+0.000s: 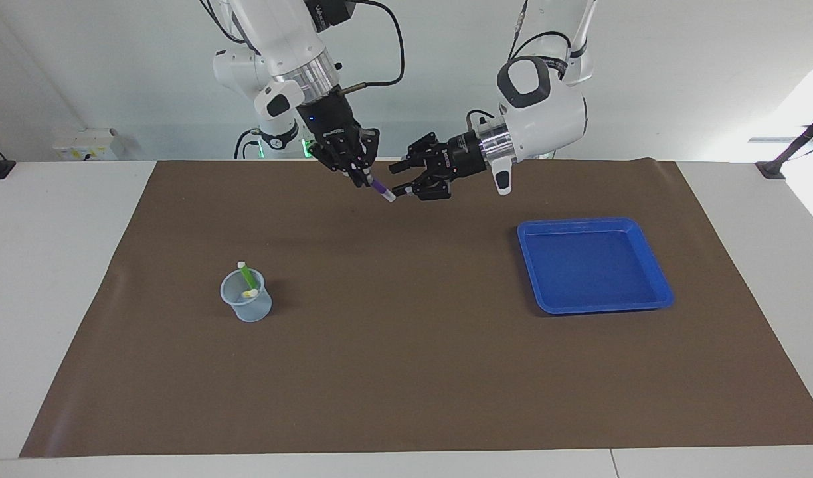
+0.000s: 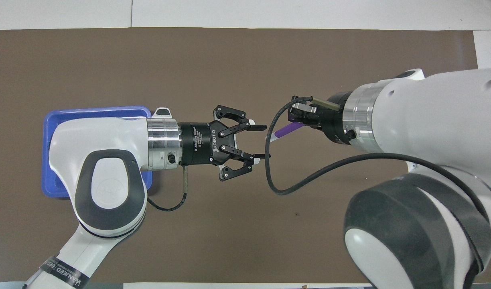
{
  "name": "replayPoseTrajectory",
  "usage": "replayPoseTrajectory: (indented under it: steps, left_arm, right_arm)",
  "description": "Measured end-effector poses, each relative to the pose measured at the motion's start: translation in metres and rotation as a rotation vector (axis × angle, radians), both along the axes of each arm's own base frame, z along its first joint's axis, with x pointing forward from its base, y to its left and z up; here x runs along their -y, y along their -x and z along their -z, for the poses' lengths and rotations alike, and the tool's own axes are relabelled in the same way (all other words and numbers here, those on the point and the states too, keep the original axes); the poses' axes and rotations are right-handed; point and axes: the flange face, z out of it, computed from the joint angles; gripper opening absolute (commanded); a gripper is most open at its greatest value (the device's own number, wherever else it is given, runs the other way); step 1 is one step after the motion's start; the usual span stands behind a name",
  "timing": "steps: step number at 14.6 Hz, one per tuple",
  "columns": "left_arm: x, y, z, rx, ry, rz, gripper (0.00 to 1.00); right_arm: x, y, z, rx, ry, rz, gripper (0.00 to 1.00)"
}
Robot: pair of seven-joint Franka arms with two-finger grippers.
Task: Transfer and insert pens with both arms
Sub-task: 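Lower the purple pen into the cup while the left gripper returns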
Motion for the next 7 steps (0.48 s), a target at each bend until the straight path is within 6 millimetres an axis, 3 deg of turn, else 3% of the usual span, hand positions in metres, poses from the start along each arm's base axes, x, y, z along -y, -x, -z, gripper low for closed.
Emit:
replayPoseTrajectory:
  steps: [4,7]
  left_arm:
    - [-0.016,-0.009,-0.001,0.057,-0.066,0.007,1.00]
    - [-0.036,-0.020,-0.002,0.204,-0.283,0.108,1.00]
  right_arm:
    - [0.054,-0.016,0.013,0.054,0.150,-0.145,0.00]
    - [0.126,-0.032,0.030,0.089,0.244,-0.292,0.00]
